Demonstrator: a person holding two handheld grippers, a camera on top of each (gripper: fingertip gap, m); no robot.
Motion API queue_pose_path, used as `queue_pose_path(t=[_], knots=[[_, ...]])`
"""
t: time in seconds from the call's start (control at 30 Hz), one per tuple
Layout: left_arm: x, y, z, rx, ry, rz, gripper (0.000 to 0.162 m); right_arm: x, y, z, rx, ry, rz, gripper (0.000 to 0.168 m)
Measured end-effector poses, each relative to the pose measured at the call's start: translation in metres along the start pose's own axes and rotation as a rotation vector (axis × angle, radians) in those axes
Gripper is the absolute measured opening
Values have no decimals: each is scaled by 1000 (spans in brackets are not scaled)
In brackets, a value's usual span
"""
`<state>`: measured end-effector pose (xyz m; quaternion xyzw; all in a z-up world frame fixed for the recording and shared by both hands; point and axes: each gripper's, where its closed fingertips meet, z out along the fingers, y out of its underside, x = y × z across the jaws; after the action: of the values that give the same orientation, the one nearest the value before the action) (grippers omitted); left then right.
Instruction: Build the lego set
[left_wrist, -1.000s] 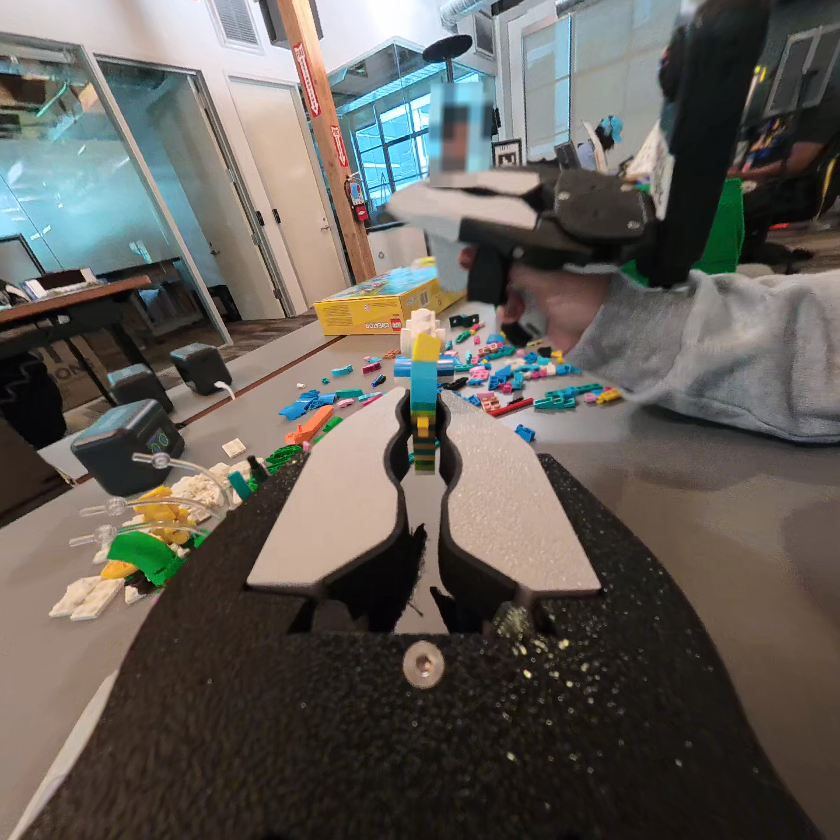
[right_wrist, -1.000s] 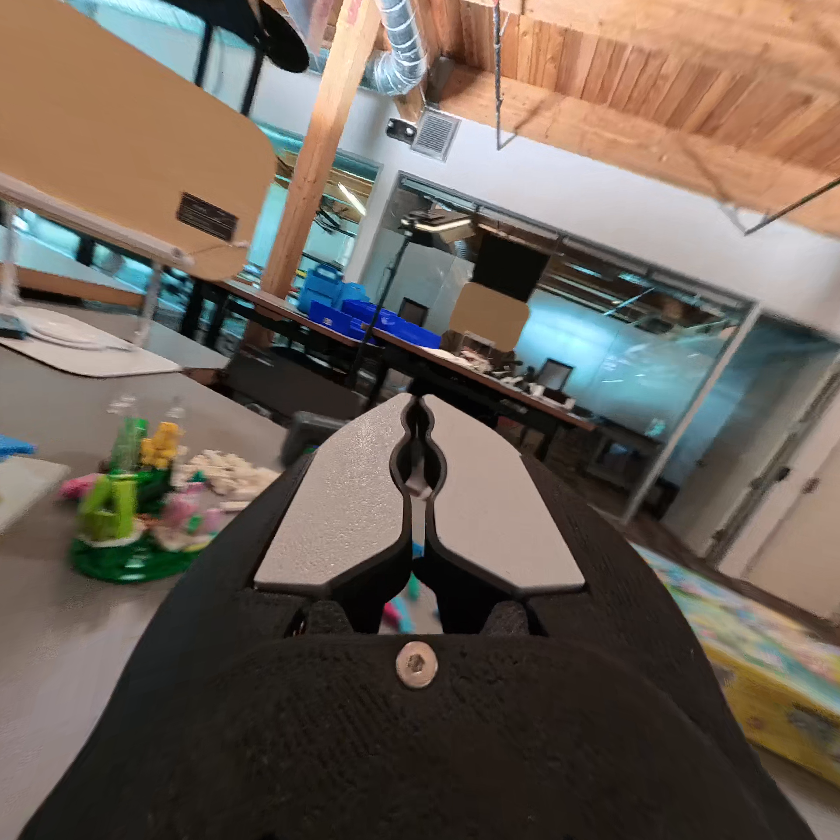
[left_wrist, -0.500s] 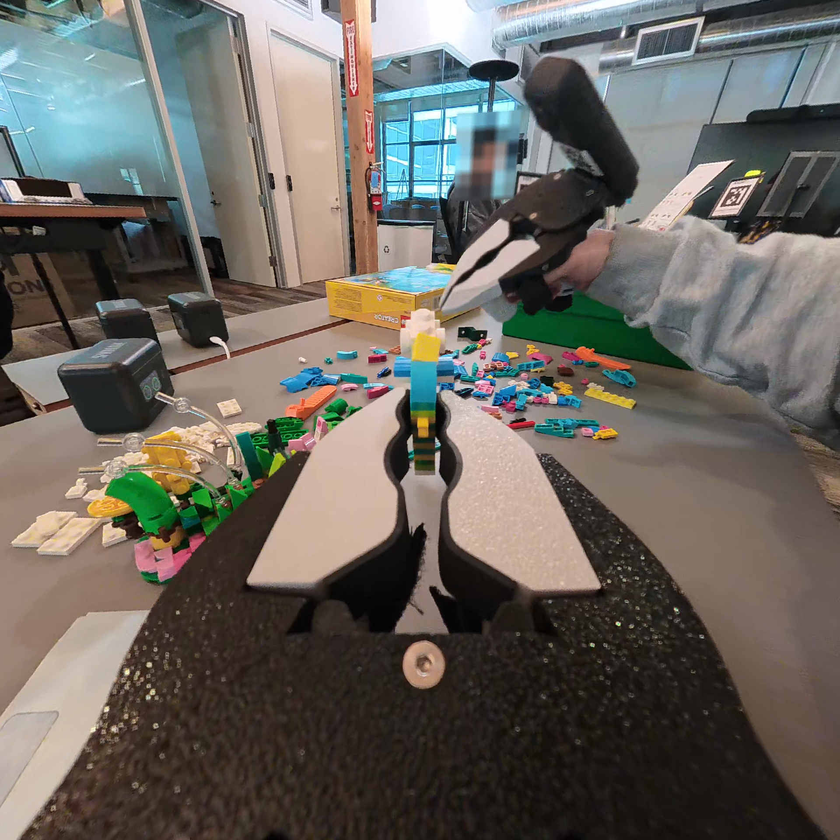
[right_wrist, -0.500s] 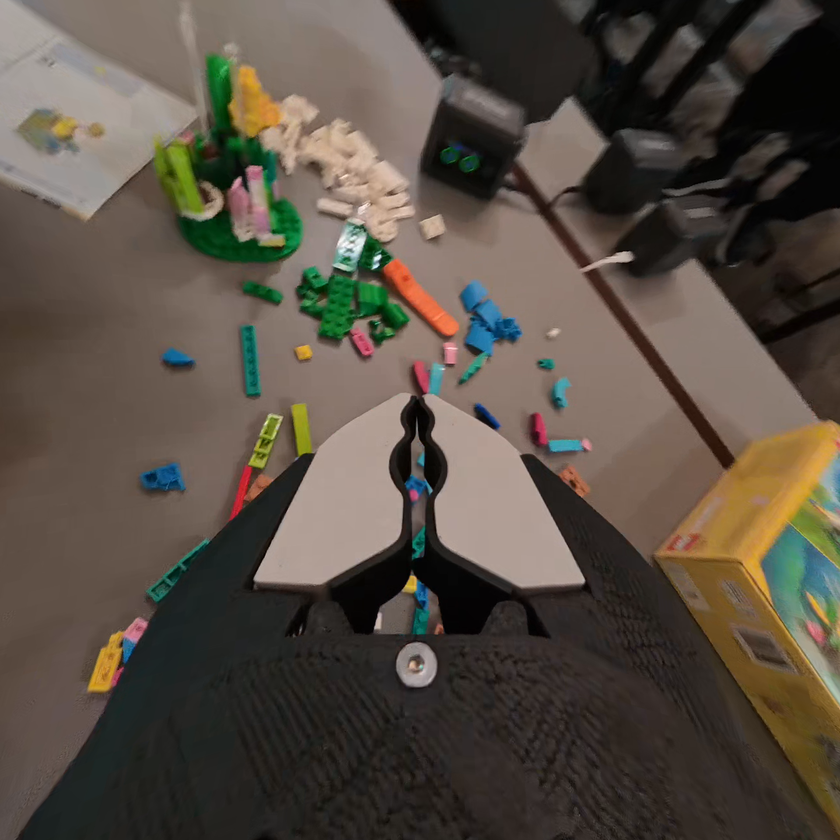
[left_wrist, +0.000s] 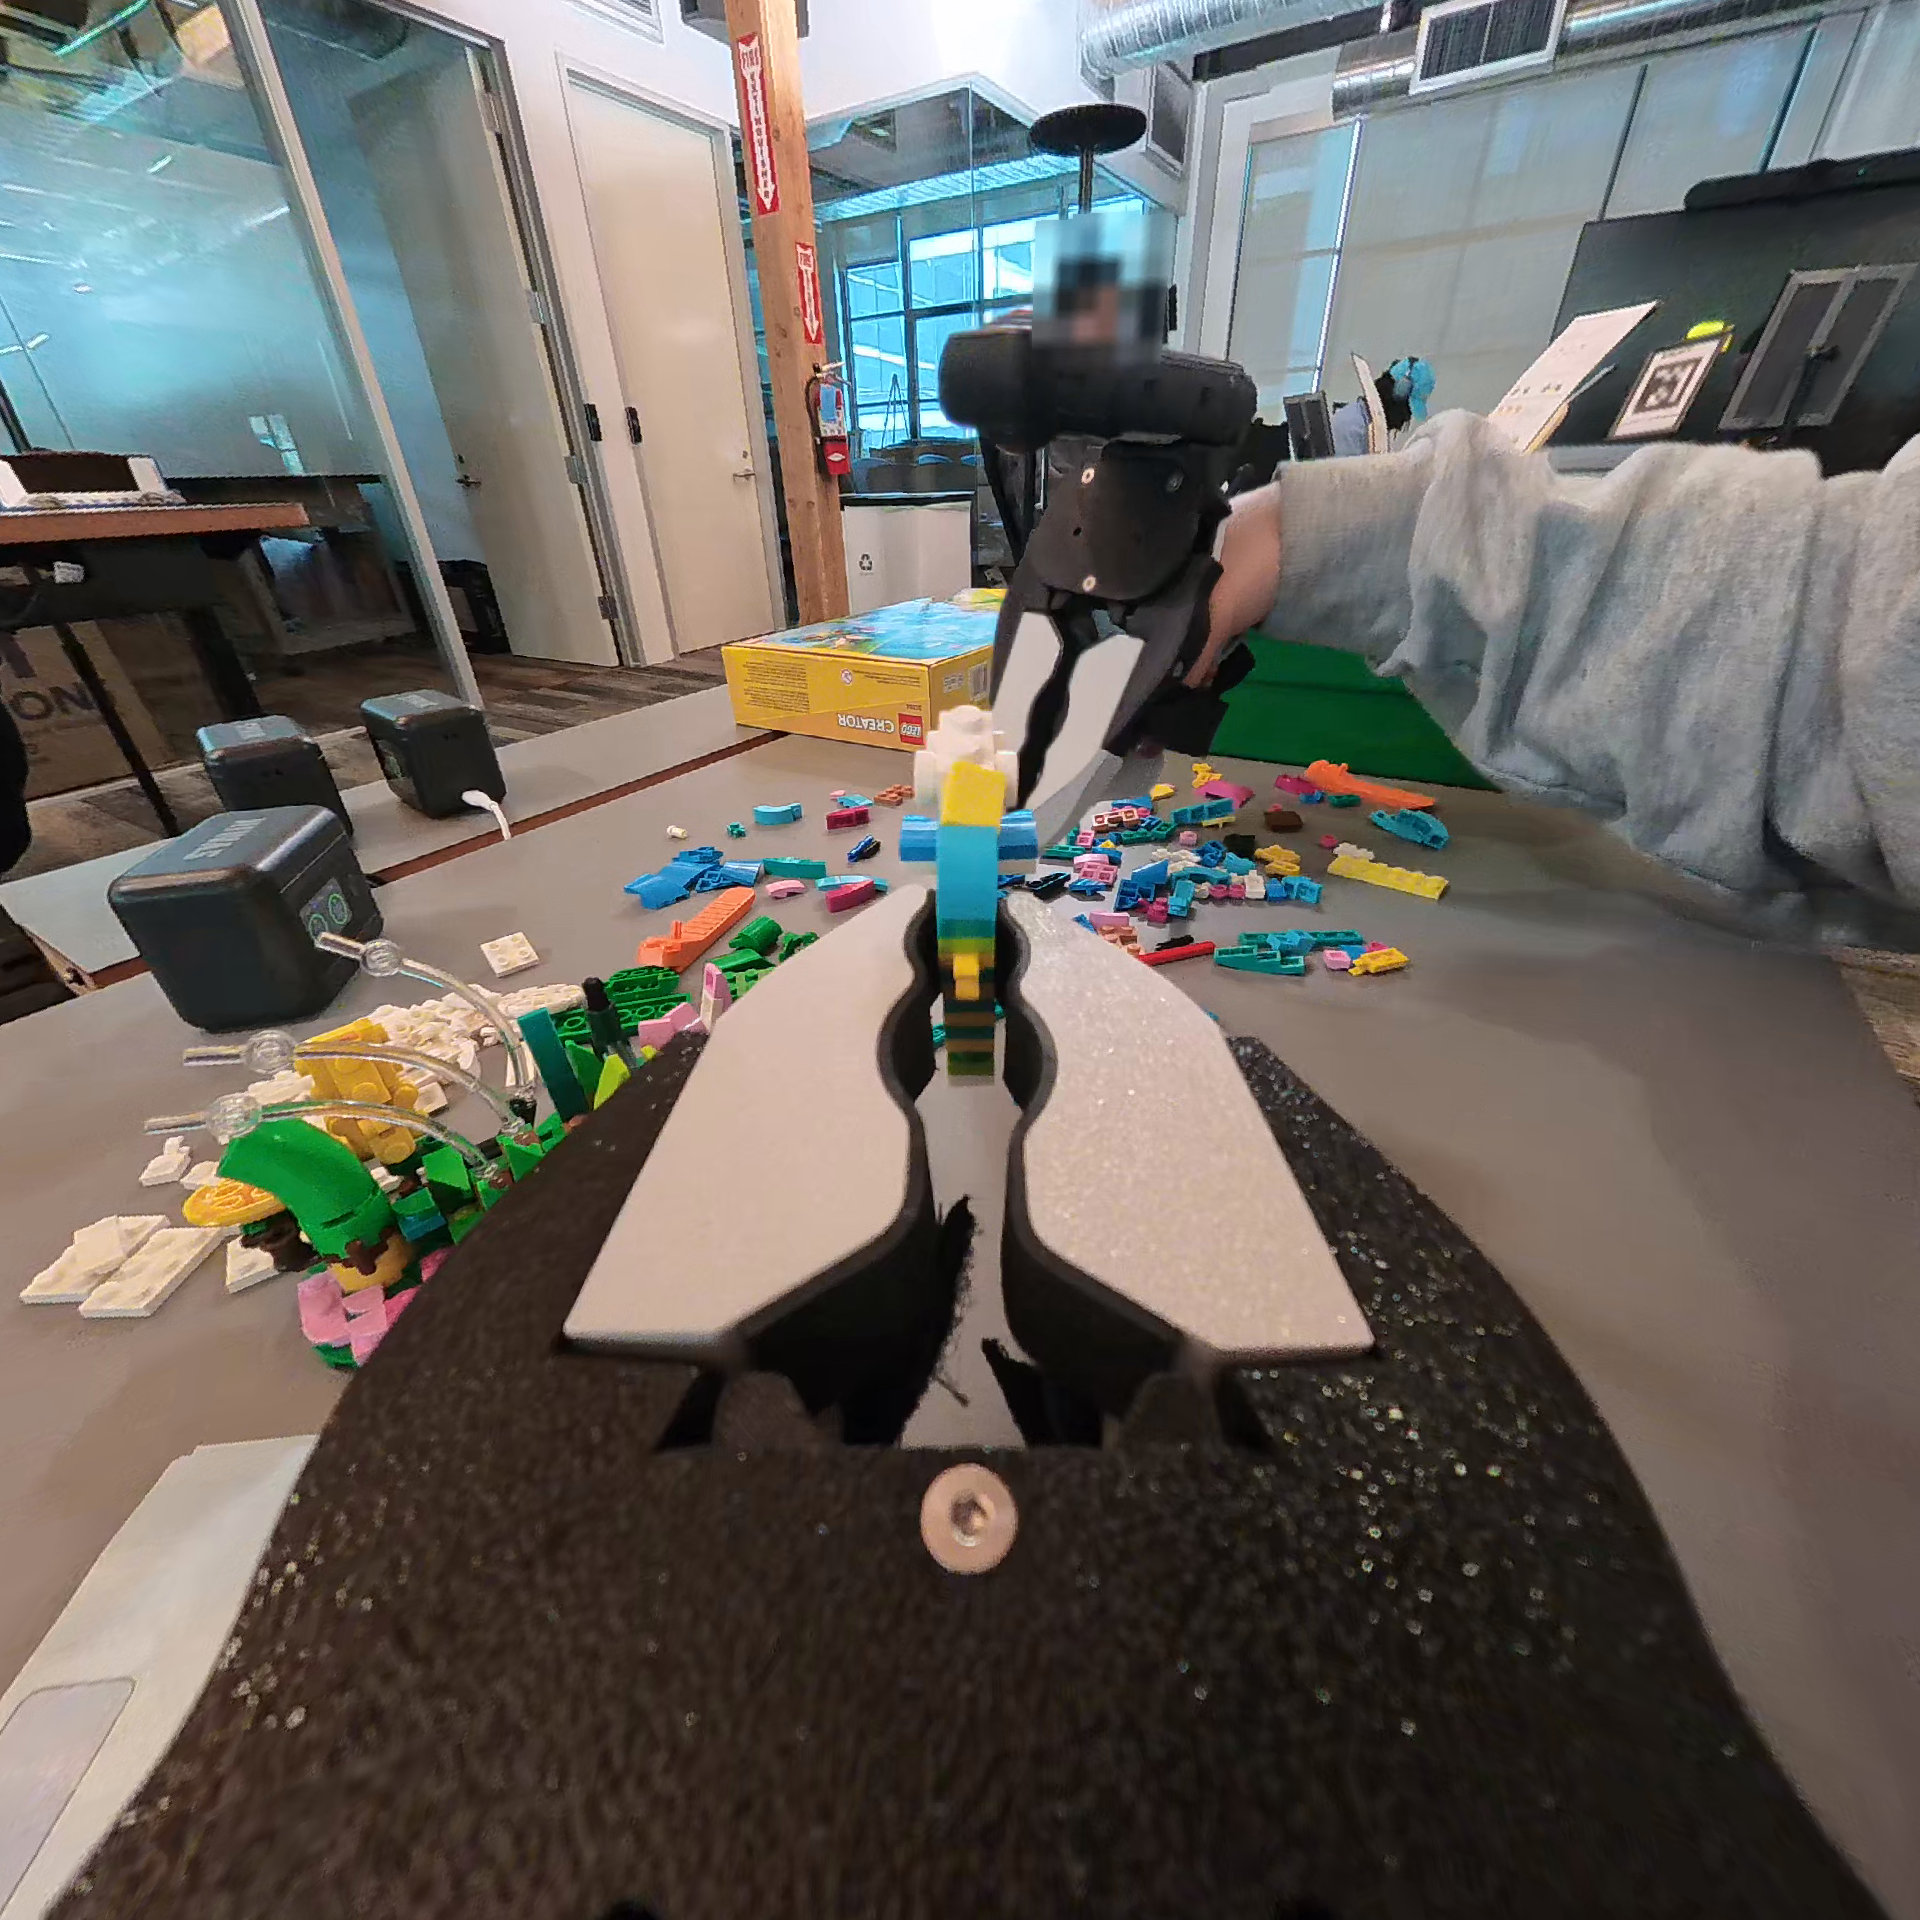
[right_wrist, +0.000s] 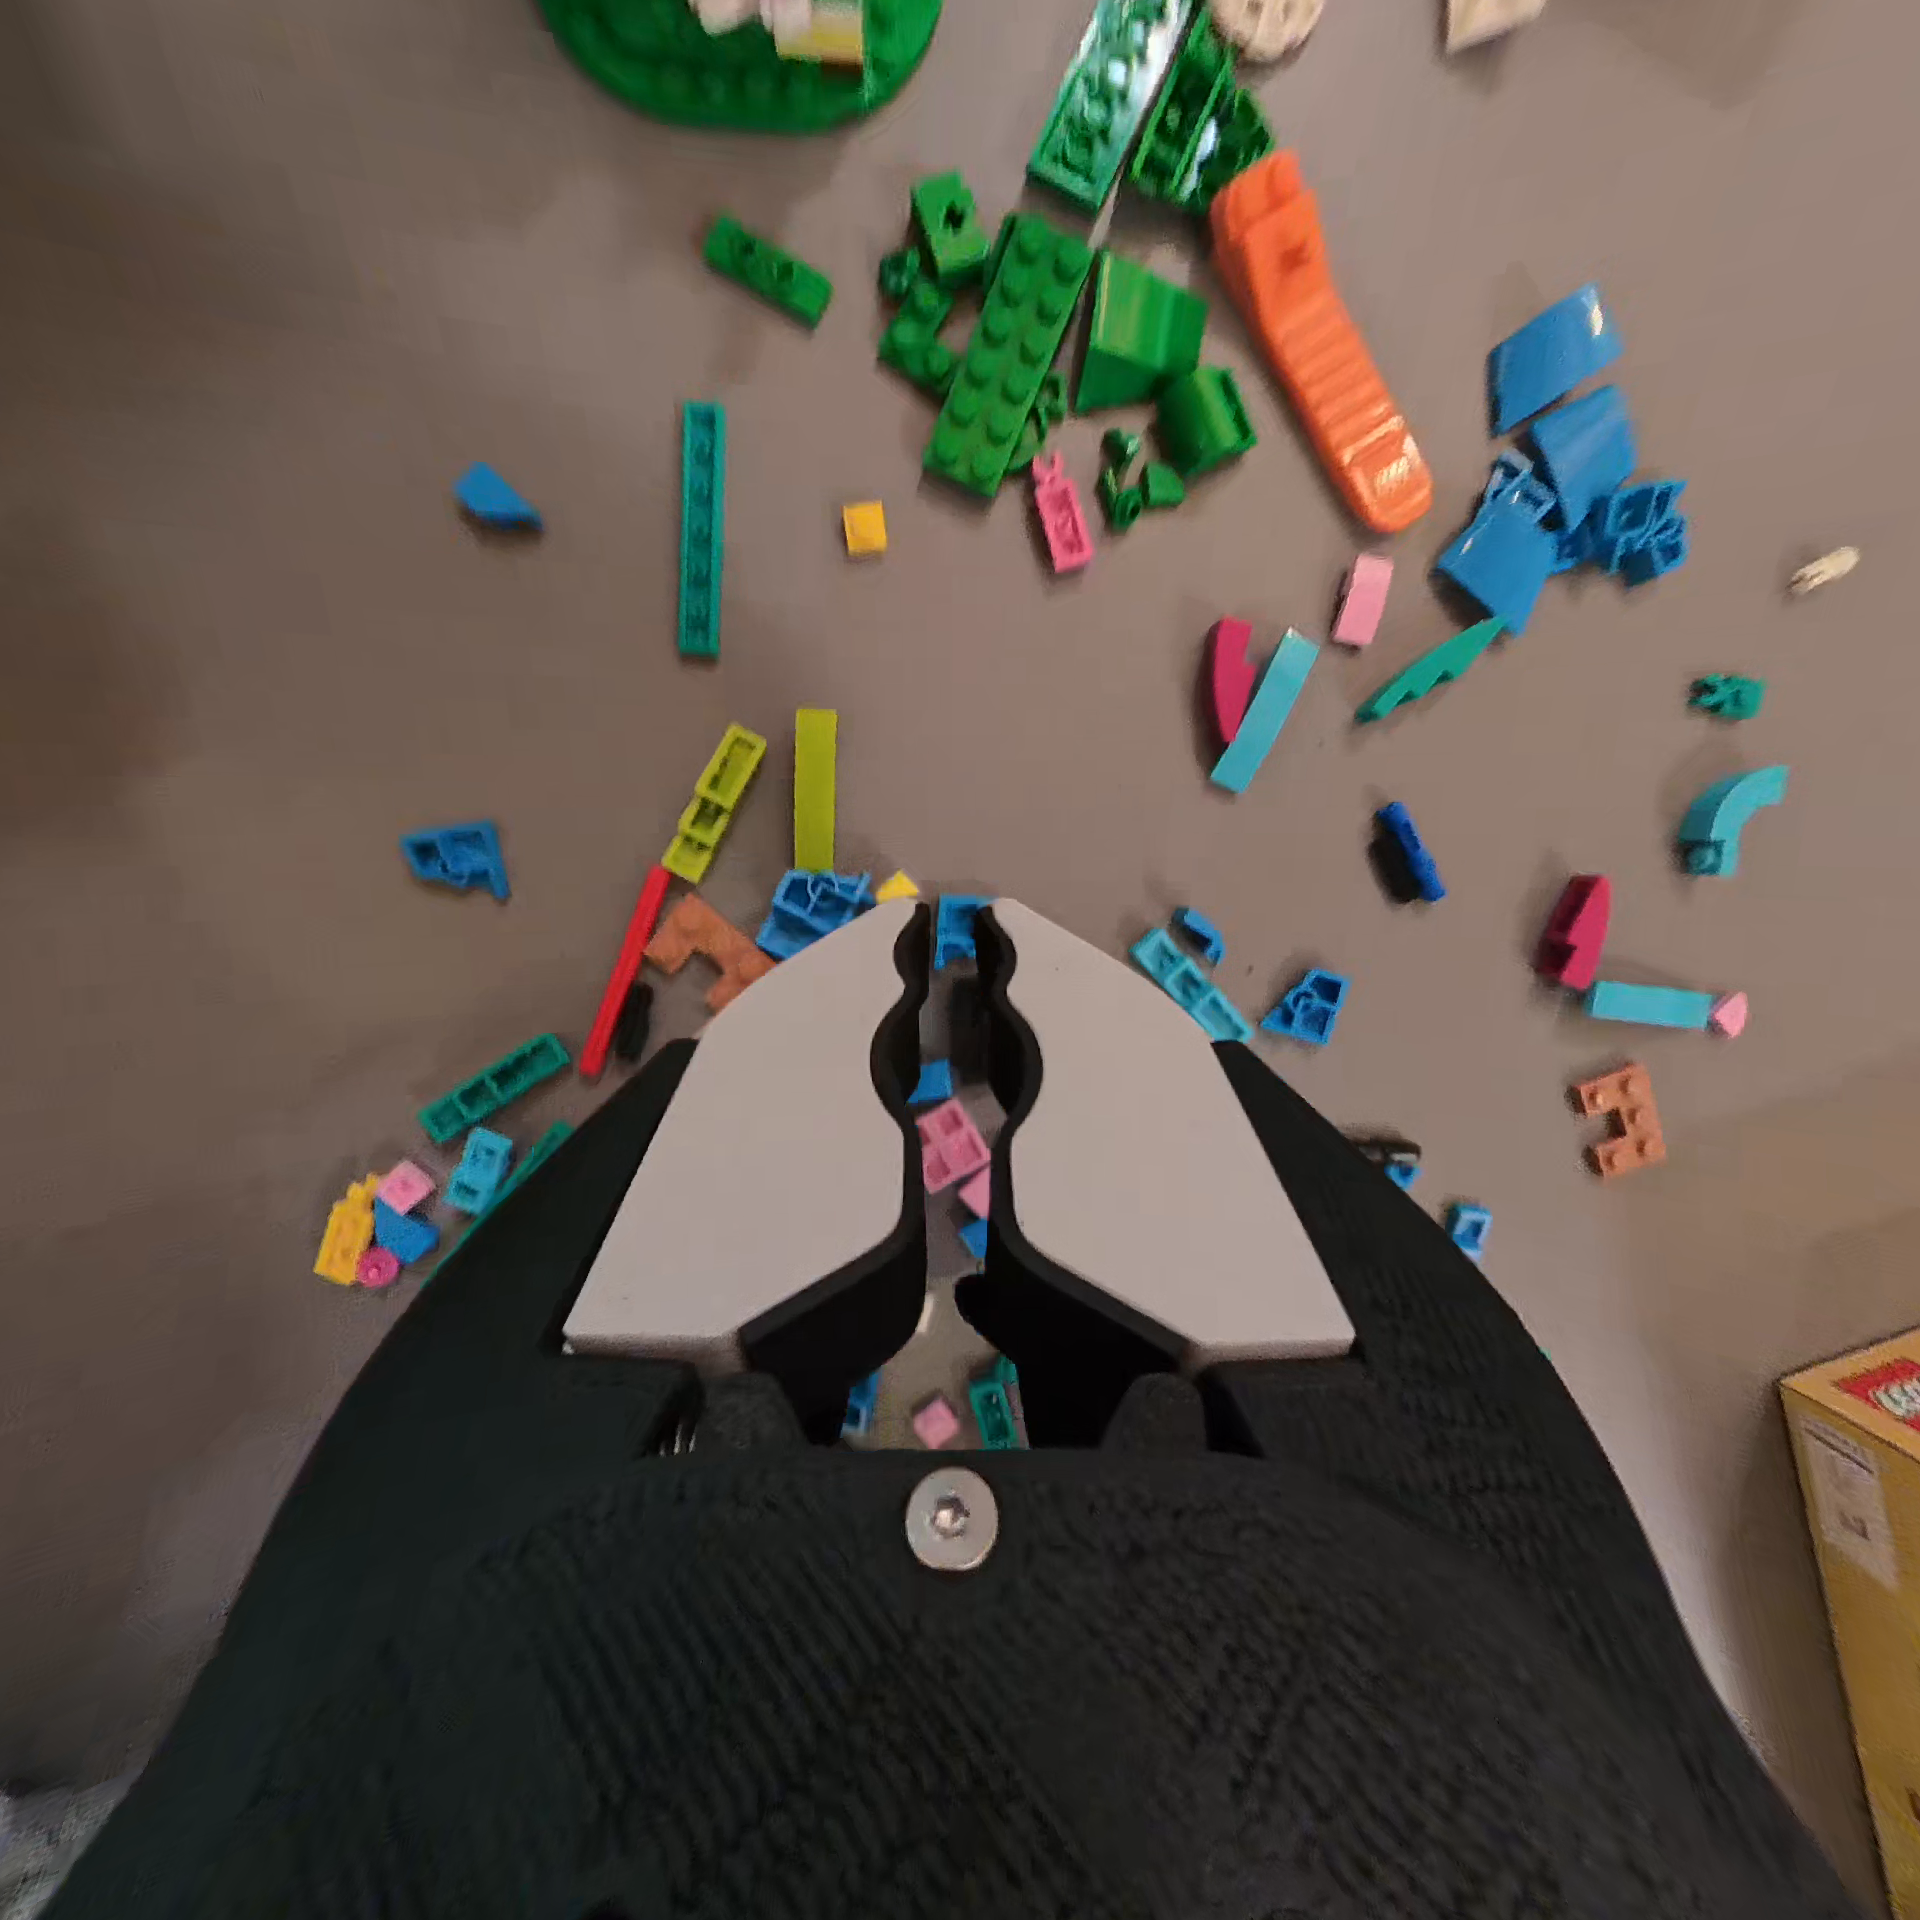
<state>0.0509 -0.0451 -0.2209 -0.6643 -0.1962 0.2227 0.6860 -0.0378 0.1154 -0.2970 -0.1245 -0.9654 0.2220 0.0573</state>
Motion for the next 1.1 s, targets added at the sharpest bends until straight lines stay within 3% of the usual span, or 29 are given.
queue_pose_path(t=[0.17, 0.3, 0.67, 0.73, 0.93, 1.1], knots=[[3, 0, 1, -3, 10, 10, 8, -8, -1, 2, 49, -83, 177, 8], [4, 0, 1, -2, 13, 8, 8, -14, 7, 16, 1, -121, 287, 22], [6, 1, 2, -8, 27, 10, 8, -15, 6, 27, -16, -134, 362, 11], [7, 1, 3, -9, 29, 13, 8, -16, 4, 28, -16, -132, 343, 3], [8, 1, 3, -6, 33, 11, 8, -13, -2, 24, 10, -57, 208, 1], [6, -2, 2, 9, 14, 23, 8, -46, -41, 10, 190, 87, -245, 2]])
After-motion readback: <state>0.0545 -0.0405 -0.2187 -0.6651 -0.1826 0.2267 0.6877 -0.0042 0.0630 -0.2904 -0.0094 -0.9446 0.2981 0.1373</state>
